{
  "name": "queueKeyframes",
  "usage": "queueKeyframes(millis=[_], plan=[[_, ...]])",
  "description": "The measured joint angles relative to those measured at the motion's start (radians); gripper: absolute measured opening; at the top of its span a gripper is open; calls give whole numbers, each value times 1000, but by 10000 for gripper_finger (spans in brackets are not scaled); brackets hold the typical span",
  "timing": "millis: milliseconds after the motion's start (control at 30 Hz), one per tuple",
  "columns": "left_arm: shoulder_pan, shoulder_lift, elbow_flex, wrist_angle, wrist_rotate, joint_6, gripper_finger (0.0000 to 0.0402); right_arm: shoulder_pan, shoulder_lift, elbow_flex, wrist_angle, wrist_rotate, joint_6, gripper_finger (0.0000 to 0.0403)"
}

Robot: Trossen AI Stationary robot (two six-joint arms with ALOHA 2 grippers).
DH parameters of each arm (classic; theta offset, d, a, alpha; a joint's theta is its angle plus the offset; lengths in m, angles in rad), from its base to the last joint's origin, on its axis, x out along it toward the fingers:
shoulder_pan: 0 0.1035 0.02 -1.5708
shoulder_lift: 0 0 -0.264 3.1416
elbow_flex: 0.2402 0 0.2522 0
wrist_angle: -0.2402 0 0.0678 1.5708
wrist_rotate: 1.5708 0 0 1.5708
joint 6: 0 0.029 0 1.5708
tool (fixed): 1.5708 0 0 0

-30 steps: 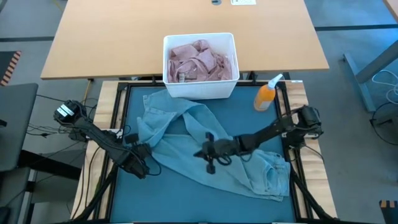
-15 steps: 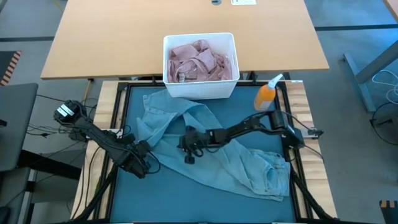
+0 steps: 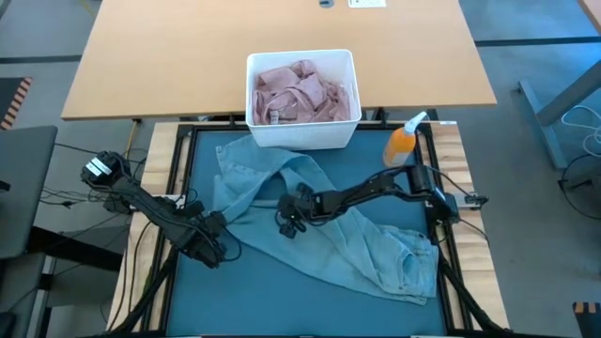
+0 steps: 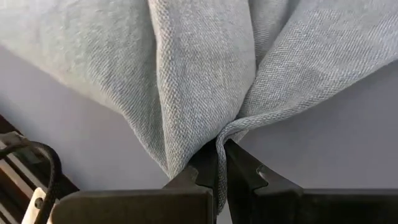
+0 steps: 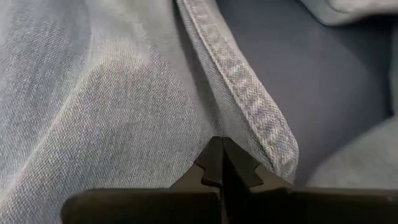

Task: Fold Laundry from Bin
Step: Fold the blue pants

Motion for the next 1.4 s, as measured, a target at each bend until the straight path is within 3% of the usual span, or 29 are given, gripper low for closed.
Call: queueKeyframes(millis=[133,333,467,600,667,800,967,1133,1400], plan=[[0,0,0,27,37,0,27,13,-8,-5,-28,41,21,20],[-22,0,2,53,152,-24,113,43,-58,-11,-91,71,28,20],[-34,-17,70,-11,146,35,158,64,-85,-13,-140,67,21,20],[-34,-81,200,-118,46,101,174,71,-90,-12,-183,63,41,20],[-38,-131,250,-123,-78,147,175,71,-91,-12,-190,59,51,20],[-44,-234,269,15,-346,265,174,71,-91,-12,-181,55,52,20],[54,-312,178,225,-448,392,175,76,-91,-13,-152,49,52,20],[273,-302,81,455,-356,572,174,76,-91,-13,-149,46,52,20],[608,-206,56,720,-18,852,176,80,-91,-12,-145,23,60,21]])
